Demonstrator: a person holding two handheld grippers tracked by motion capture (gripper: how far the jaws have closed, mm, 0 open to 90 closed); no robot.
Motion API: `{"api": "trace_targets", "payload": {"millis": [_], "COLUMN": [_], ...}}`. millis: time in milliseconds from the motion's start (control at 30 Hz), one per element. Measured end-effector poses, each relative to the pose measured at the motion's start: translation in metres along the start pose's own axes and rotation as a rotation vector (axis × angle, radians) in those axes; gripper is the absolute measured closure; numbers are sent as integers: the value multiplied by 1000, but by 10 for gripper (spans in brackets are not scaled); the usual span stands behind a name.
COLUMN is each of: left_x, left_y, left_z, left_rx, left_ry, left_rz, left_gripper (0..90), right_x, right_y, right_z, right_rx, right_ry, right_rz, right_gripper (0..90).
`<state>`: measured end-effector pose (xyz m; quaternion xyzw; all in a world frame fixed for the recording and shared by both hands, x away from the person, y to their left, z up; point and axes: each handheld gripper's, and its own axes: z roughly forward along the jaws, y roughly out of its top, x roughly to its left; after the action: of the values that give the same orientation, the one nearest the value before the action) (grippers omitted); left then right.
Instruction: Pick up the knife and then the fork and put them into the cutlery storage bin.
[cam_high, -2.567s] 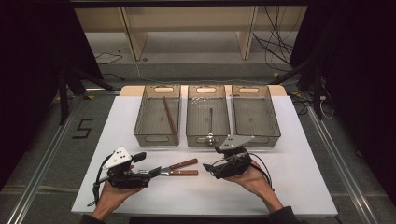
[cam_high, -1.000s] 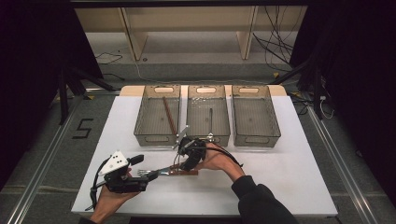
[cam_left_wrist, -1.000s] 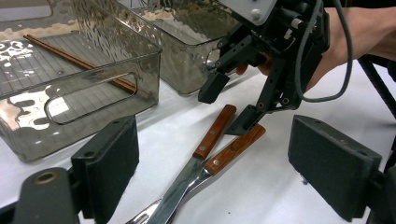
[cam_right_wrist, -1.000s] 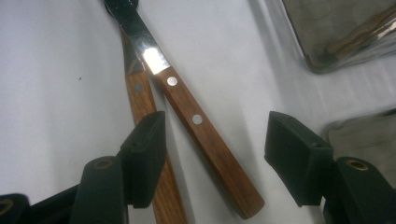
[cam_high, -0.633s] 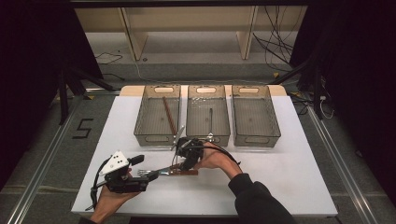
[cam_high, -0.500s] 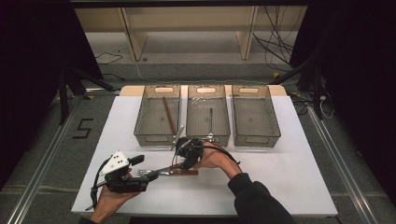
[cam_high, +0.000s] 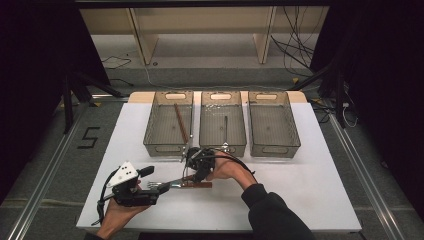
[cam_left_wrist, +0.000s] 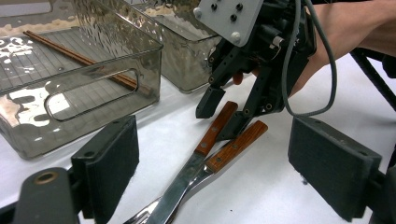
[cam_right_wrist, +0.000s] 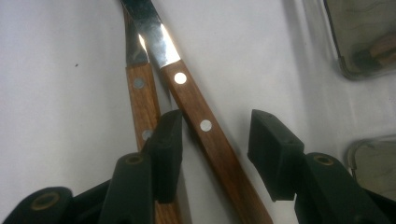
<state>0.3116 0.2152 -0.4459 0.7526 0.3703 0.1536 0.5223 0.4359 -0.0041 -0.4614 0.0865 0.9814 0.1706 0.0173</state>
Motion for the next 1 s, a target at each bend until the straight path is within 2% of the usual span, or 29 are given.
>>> {"api": "trace_targets", "payload": {"millis": [200, 300, 767, 1000], "left_x": [0, 0, 0, 0], "left_y": [0, 0, 0, 0], "left_z": [0, 0, 1, 1], "left_rx": [1, 1, 2, 3], "left_ry": [-1, -2, -1, -2], "left_rz": [-1, -2, -1, 0], "left_gripper": [159, 159, 159, 160], "right_x": [1, 2, 5, 8], "right_y": [5, 5, 9, 12], "right_z": [4, 4, 4, 4], "right_rx": [36, 36, 57, 77], "right_ry": [-1, -4, -6, -26], "right_rz": [-40, -51, -55, -73], "right_gripper": [584, 598, 635, 649]}}
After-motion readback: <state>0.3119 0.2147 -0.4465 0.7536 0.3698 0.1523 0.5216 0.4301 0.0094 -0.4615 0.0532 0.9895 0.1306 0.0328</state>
